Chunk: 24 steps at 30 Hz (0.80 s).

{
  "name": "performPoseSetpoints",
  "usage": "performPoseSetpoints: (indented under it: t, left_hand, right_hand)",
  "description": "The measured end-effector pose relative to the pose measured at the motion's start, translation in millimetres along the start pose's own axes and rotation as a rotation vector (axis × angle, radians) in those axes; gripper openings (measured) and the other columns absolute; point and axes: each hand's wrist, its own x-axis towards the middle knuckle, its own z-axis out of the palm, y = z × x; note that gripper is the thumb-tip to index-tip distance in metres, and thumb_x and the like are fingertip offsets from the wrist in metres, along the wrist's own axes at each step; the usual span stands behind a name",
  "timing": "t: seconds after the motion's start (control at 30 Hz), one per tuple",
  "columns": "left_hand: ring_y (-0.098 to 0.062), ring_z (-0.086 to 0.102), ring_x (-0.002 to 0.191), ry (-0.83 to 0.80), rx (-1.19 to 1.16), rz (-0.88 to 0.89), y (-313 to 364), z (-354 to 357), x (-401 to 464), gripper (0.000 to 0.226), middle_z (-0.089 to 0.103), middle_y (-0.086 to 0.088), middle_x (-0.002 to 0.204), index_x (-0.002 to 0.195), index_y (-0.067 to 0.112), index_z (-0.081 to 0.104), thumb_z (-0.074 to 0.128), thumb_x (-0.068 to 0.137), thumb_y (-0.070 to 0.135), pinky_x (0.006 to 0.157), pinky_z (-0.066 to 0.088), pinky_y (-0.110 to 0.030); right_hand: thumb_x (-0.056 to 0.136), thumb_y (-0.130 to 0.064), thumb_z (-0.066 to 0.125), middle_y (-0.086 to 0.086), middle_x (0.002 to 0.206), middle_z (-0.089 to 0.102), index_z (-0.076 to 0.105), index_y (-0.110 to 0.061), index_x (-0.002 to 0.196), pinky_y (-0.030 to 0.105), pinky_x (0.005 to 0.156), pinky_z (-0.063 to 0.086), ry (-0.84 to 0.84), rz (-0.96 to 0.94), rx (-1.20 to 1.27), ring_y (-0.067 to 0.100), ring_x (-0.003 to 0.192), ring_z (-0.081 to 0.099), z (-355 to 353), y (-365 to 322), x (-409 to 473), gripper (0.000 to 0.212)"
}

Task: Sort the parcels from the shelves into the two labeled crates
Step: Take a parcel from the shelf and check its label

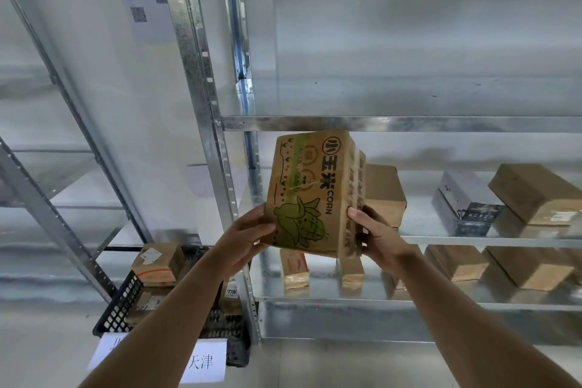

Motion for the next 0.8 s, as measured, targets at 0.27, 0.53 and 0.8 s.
performPoseSetpoints:
  t: [0.27, 0.53, 0.8]
  left_hand:
    - [-0.005, 0.056, 0.105, -0.031, 0.326, -0.120, 14, 49, 19, 0.039, 0.061, 0.014, 0.111, 0.123, 0.032, 0.051, 0.043, 0.097, 0.060, 0.092, 0.047, -0.034]
    - [-0.019, 0.071, 0.107, 0.048, 0.304, 0.031, 3, 41, 37, 0.044, 0.072, 0.006, 0.118, 0.130, 0.035, 0.060, 0.074, 0.089, 0.037, 0.093, 0.057, -0.051]
    - [-0.021, 0.069, 0.110, 0.024, 0.267, 0.011, 9, 38, 36, 0.040, 0.072, 0.001, 0.120, 0.132, 0.029, 0.057, 0.067, 0.094, 0.034, 0.095, 0.056, -0.049]
  right_hand:
    - [0.084, -0.008, 0.075, 0.017, 0.116, 0.070, 0.044, -0.012, 0.133, 0.051, 0.073, 0.062, 0.157, -0.137, 0.082, 0.034, 0.092, 0.071, 12, -2, 5, 0.058]
    - [0.083, -0.019, 0.079, -0.003, 0.109, 0.068, 0.051, -0.019, 0.125, 0.017, 0.060, 0.055, 0.225, -0.237, -0.103, 0.005, 0.078, 0.073, 22, -12, 4, 0.050]
    - [0.086, -0.032, 0.074, 0.003, 0.114, 0.069, 0.056, -0.015, 0.121, 0.025, 0.069, 0.059, 0.213, -0.258, -0.106, 0.014, 0.091, 0.074, 22, -11, 5, 0.043]
